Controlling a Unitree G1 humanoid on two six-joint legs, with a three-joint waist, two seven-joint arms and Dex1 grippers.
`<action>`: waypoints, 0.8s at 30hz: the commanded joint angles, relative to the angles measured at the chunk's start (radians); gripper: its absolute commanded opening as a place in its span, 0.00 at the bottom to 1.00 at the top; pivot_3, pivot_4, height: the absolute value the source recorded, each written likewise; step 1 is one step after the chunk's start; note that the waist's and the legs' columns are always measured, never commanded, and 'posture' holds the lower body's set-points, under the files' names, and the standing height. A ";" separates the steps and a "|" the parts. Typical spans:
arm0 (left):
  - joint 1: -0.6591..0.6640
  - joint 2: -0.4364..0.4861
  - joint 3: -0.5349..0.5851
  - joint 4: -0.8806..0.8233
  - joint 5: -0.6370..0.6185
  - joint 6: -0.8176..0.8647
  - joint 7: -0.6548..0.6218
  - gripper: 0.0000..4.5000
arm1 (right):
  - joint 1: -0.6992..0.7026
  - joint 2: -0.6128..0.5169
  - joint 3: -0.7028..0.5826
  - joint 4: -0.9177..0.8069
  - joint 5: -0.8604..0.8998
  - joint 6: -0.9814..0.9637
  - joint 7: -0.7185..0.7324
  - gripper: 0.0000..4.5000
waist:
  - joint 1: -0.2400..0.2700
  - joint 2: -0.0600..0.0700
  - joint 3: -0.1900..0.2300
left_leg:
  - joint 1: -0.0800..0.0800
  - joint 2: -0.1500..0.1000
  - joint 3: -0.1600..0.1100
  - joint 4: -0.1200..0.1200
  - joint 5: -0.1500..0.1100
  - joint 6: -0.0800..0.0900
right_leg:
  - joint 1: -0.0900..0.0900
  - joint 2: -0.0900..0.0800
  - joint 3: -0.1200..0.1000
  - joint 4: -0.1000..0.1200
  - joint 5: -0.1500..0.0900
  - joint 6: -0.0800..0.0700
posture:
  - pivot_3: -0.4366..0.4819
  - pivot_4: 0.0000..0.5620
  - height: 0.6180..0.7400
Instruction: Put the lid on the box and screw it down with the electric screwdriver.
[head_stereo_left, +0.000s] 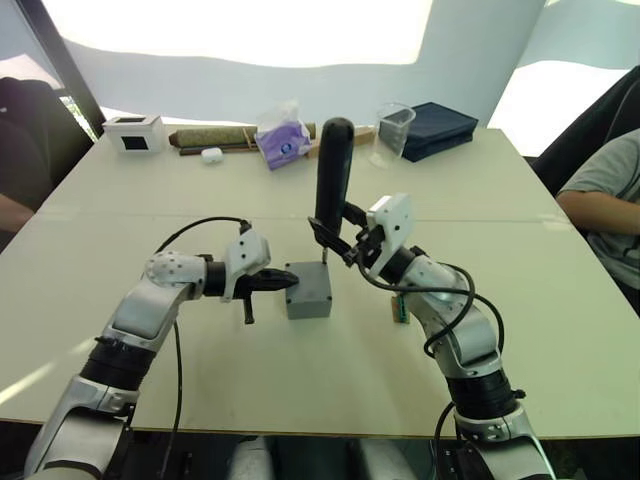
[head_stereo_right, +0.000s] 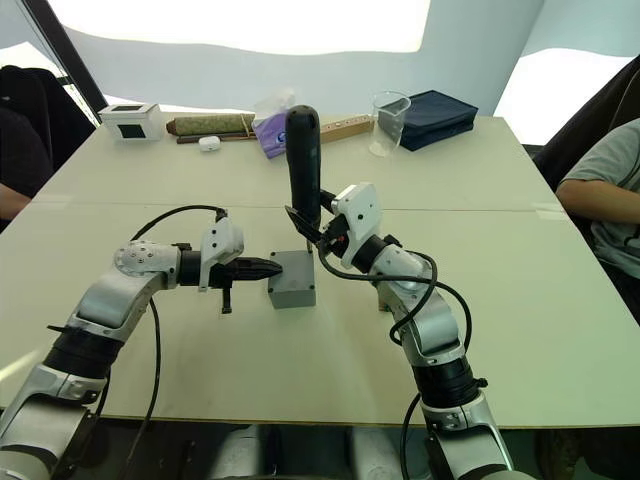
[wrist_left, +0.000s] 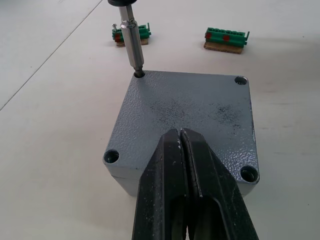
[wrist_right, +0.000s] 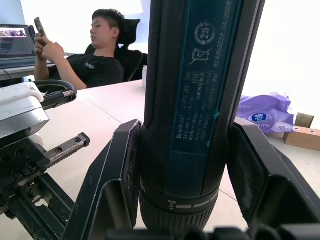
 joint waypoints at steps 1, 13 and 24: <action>0.031 0.000 -0.037 0.023 0.039 0.012 0.001 0.00 | 0.040 -0.016 0.043 0.062 -0.024 0.059 0.006 0.42 | 0.000 -0.001 -0.003 | 0.003 0.000 0.000 -0.002 0.000 0.000 | 0.004 0.000 0.000 -0.003 0.000 0.000 | 0.48 0.27 1.00; 0.035 -0.006 -0.046 0.046 0.049 -0.005 -0.001 0.00 | 0.046 -0.022 0.056 0.093 -0.055 0.093 -0.022 0.42 | 0.000 -0.005 -0.014 | 0.013 0.000 0.001 -0.012 0.000 0.000 | 0.012 -0.001 0.000 -0.010 -0.002 -0.004 | 0.48 0.27 1.00; 0.036 -0.006 -0.046 0.048 0.058 -0.011 -0.003 0.00 | 0.055 -0.035 0.069 0.096 -0.058 0.085 -0.017 0.42 | -0.001 -0.006 -0.015 | 0.019 0.000 0.002 -0.015 -0.001 0.001 | 0.014 -0.002 0.001 -0.013 -0.005 -0.009 | 0.48 0.27 1.00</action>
